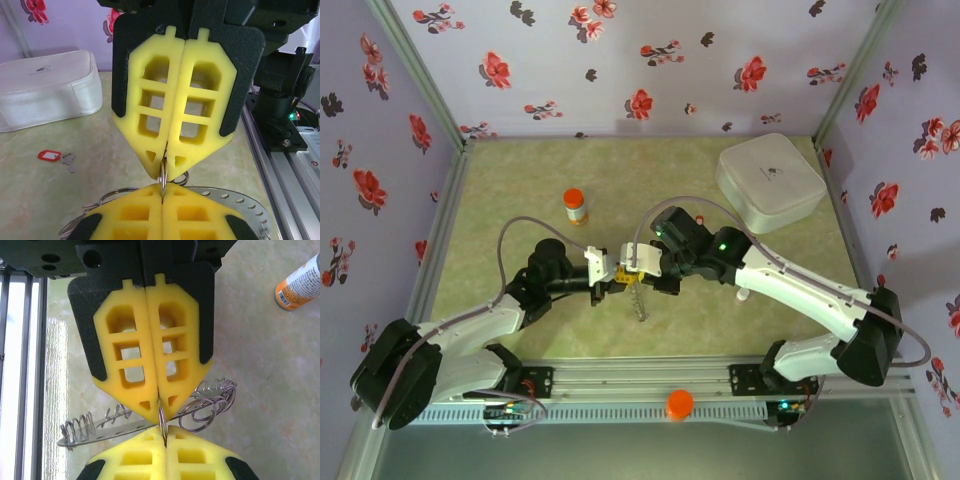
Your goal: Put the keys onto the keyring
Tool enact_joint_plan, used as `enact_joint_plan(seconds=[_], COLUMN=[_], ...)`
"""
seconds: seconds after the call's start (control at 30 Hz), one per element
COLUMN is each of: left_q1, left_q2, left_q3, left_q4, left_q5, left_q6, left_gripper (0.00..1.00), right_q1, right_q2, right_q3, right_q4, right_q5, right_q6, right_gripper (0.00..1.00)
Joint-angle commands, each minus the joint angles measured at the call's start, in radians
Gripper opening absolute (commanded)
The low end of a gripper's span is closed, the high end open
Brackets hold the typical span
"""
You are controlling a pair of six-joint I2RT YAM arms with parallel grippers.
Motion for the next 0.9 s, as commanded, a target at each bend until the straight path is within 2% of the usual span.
enact_joint_plan(seconds=[0.0,0.07,0.13,0.23,0.4,0.63,0.87], left_q1=[-0.008,-0.008,-0.008,-0.008,-0.007,-0.007,-0.006], left_q2=[-0.006,-0.003,0.001,0.006,0.011,0.008,0.002], left_q3=[0.020,0.016,0.011,0.005,-0.004,-0.011,-0.012], left_q4=[0.083,0.107,0.140,0.169,0.209,0.221,0.221], left_q5=[0.026,0.031,0.038,0.043,0.045,0.043,0.043], left_q6=[-0.026,-0.041,-0.060,-0.075,-0.092,-0.086,-0.085], left_gripper=[0.00,0.00,0.00,0.00,0.00,0.00,0.00], right_q1=[-0.001,-0.026,-0.064,-0.097,-0.098,-0.098,-0.097], right_q2=[-0.053,-0.110,-0.169,-0.217,-0.248,-0.241,-0.229], right_q3=[-0.012,-0.072,-0.127,-0.177,-0.208,-0.220,-0.226], right_q4=[0.068,0.154,0.222,0.258,0.262,0.255,0.230], right_q5=[-0.025,-0.056,-0.101,-0.117,-0.137,-0.188,-0.169], right_q6=[0.014,0.049,0.094,0.136,0.177,0.211,0.216], right_gripper=[0.12,0.23,0.27,0.25,0.28,0.30,0.28])
